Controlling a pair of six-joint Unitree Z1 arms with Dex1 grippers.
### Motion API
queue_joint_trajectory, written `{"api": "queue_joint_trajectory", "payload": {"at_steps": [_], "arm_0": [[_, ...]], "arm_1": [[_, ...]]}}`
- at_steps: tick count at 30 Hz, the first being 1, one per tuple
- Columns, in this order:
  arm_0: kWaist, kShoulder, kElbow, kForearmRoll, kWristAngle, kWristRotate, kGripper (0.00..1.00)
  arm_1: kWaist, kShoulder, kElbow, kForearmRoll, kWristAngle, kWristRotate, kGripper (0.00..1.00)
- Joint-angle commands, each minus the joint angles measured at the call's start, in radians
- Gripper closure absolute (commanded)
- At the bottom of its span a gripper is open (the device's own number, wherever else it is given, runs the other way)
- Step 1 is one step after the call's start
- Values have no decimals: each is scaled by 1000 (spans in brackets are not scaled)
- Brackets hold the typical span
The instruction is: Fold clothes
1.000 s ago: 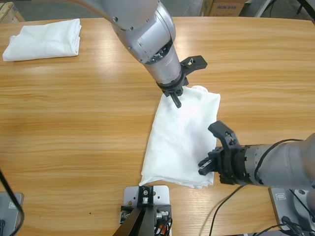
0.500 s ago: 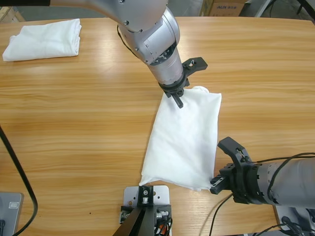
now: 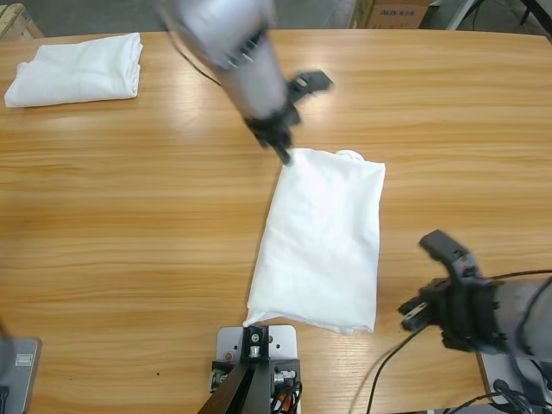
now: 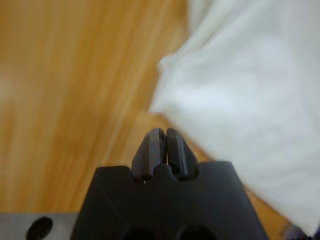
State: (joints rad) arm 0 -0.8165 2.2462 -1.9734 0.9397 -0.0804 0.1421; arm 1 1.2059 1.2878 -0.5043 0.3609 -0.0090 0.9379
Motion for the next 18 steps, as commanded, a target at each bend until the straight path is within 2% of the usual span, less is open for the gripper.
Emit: {"api": "queue_joint_trajectory", "payload": {"at_steps": [1,6,7,8,10,11,14,18], "arm_0": [[208,-409,291,19,47,-75,357],[347,-507,479,24,49,-122,286],[394,-520,492,26,54,-178,148],[453,-536,492,28,55,-301,19],[551,-552,450,27,49,-525,0],[585,-539,413,28,51,-567,0],[642,-398,279,78,78,-604,0],[726,-233,196,101,95,-602,0]], "arm_1": [[14,-131,-203,267,-123,-51,0],[12,-127,-282,352,-137,-49,0],[12,-127,-287,364,-135,-45,0],[12,-128,-293,376,-135,-45,0],[12,-127,-298,385,-133,-44,0],[12,-122,-297,385,-131,-44,0],[12,-91,-284,378,-121,-44,0],[12,-63,-237,333,-108,-40,0]]}}
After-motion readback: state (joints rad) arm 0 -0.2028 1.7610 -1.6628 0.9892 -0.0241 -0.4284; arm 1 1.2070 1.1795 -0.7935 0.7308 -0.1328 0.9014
